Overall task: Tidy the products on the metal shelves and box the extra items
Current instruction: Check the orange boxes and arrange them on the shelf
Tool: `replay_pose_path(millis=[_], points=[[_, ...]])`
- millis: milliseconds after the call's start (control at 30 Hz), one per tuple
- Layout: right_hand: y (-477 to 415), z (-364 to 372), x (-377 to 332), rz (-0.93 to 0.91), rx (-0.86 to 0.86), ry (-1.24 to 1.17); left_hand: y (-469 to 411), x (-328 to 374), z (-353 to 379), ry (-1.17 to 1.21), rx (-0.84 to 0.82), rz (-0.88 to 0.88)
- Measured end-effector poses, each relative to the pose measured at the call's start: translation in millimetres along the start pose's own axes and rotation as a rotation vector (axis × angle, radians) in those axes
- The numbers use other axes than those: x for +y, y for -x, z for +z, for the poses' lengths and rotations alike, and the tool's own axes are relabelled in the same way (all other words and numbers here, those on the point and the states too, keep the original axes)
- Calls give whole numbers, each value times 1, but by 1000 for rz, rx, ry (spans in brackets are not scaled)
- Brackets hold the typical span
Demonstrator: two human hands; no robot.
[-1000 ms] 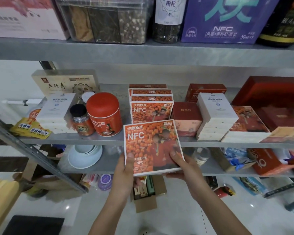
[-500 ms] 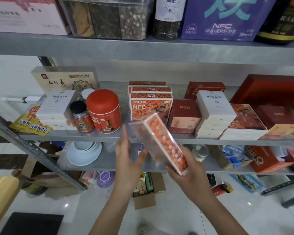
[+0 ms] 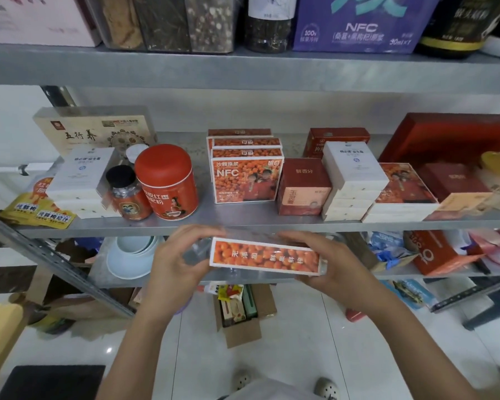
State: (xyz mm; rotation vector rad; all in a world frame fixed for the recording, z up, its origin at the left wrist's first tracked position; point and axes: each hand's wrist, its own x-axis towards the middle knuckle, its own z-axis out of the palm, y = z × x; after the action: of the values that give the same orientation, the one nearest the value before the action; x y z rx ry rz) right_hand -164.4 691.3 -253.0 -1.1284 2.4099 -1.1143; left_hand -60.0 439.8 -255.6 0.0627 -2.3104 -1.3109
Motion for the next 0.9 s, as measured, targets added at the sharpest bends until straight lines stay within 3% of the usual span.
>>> replay_pose_path(millis=[67,167,367,533,633,700,800,900], points=[[-5,-3,0,127,-75,-334,5,-2,2,64,32,-54],[-12,-2,2,484,47,-988,10,-5,3,193,76,-171],[-16,14,9,833,-43,-1374,10,-4,11,327,53,-149],[-15,10,5,691,105,-1503,12,-12,18,408,14,-113],[-13,11,9,523,128,-1520,14,-17,22,805,112,-439],[-12,11,11,449,96,-1513,16,-16,27,1008,67,-623],[-11,15,15,426,92,-1470,20,-9,41,720,-129,-680],[-9,21,17,389,97,-1434,20,-6,54,666,-30,-819]])
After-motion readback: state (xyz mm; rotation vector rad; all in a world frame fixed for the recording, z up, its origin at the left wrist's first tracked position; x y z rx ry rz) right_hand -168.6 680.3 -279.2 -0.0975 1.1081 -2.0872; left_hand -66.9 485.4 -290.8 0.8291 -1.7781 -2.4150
